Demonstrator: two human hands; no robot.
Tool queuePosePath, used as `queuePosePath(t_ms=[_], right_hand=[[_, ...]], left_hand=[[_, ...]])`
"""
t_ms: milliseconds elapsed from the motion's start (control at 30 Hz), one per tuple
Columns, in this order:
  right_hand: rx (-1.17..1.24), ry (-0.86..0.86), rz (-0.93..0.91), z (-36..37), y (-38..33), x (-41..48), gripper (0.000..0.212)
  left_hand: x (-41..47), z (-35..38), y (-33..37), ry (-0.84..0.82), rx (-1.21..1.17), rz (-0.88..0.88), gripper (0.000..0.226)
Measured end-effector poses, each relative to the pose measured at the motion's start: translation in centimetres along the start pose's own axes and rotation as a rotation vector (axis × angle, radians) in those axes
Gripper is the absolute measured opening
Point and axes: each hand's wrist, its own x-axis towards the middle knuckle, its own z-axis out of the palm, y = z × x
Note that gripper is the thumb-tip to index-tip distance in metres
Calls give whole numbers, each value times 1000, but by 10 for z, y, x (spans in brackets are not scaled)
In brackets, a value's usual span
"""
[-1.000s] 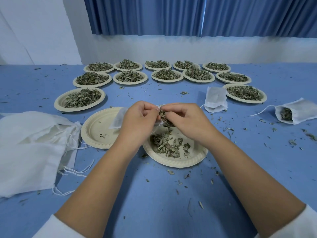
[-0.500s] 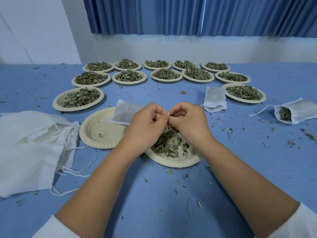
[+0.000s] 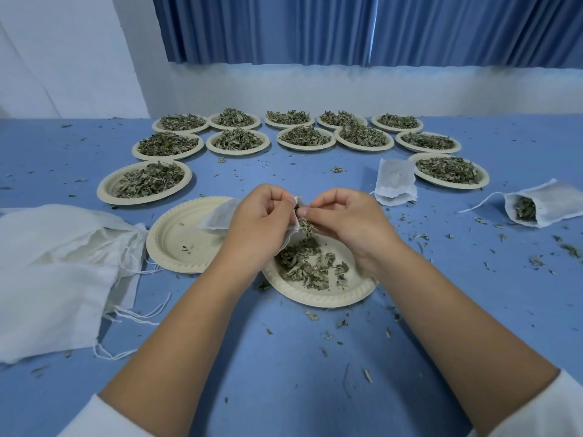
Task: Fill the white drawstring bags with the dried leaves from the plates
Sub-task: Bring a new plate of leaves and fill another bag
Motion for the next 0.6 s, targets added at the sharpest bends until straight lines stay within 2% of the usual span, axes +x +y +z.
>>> queuePosePath(t_ms=[133,200,333,433,600], right_hand=[[-78,47,50,-1,2,4,28],[-64,-35,154,-1,2,7,32],[167,-248,311,-1,-1,5,29],[189,-244,300,0,1,4,29],[105,-150,231,3,5,6,13]], left_hand=[[-2,0,3,-35,-71,-20,18],[-3,0,5,-62,-103,-22,19],[-5,0,10,-92,-120,-20,19],[-6,-1,10,-111,-84,-9,20],[-5,0,5,-123,42,48,18]])
